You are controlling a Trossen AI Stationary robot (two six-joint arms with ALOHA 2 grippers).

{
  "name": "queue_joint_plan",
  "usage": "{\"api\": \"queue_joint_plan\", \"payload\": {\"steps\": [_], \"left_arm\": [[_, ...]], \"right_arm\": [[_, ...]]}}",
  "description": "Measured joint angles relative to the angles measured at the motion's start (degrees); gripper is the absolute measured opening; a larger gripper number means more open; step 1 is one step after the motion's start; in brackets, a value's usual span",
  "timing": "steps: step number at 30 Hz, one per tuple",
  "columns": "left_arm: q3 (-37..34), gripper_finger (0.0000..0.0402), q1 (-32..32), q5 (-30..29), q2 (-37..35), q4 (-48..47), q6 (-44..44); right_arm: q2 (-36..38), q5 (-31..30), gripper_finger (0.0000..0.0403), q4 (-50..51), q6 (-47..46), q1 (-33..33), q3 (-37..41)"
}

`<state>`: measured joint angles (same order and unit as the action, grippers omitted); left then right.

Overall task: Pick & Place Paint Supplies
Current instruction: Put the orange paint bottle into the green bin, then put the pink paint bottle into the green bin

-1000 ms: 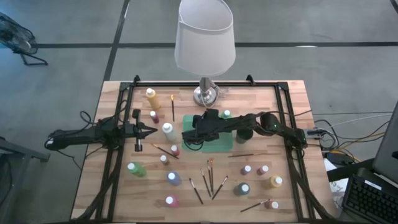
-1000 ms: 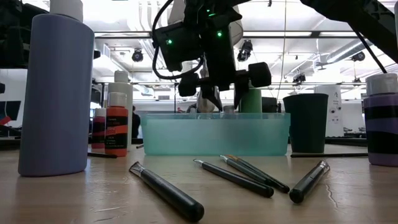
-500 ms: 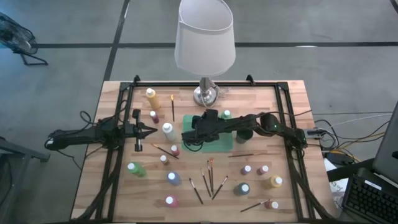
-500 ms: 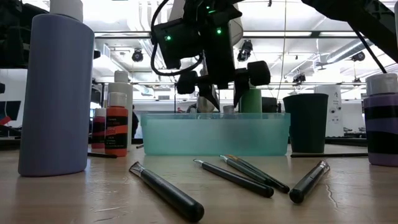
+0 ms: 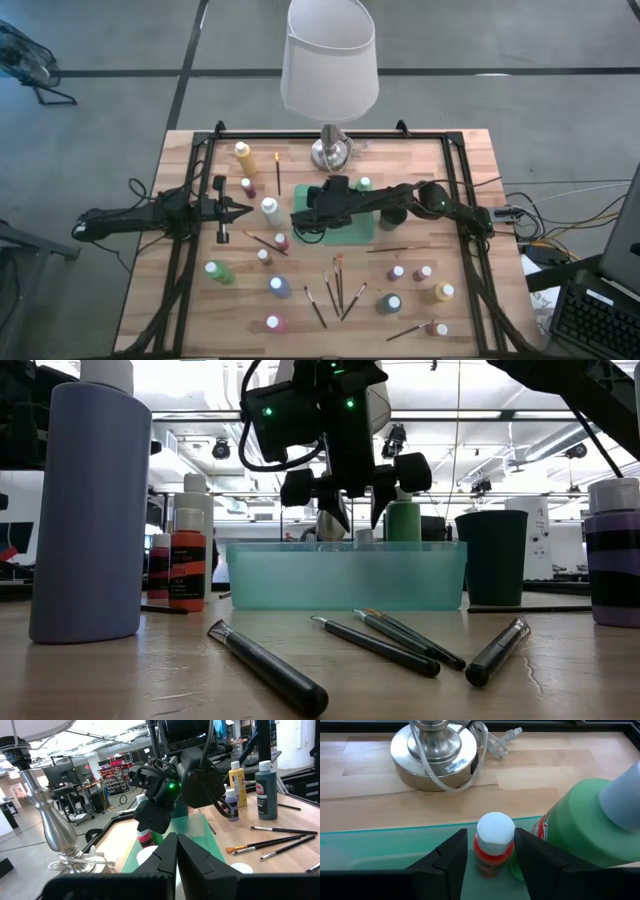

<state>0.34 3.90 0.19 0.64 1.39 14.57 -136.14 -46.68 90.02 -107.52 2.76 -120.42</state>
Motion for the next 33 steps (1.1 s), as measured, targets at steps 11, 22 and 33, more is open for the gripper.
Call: {"api": "queue_joint_plan", "payload": {"steps": [11,22,33], "left_arm": [[0.0,0.0016,0.0,0.0,0.0,0.0,0.0],[0.0,0.0016,0.0,0.0,0.0,0.0,0.0],[0.0,0.0016,0.0,0.0,0.0,-0.1,0.0]], "right_arm": [[0.3,0.0,0.0223,0.0,0.0,0.0,0.1],[3.7,-4.1,0.0195,-0.3,1.7,0.5,0.0],[14.2,-12.3,0.0170,-6.1,15.7,3.6,0.0]]}}
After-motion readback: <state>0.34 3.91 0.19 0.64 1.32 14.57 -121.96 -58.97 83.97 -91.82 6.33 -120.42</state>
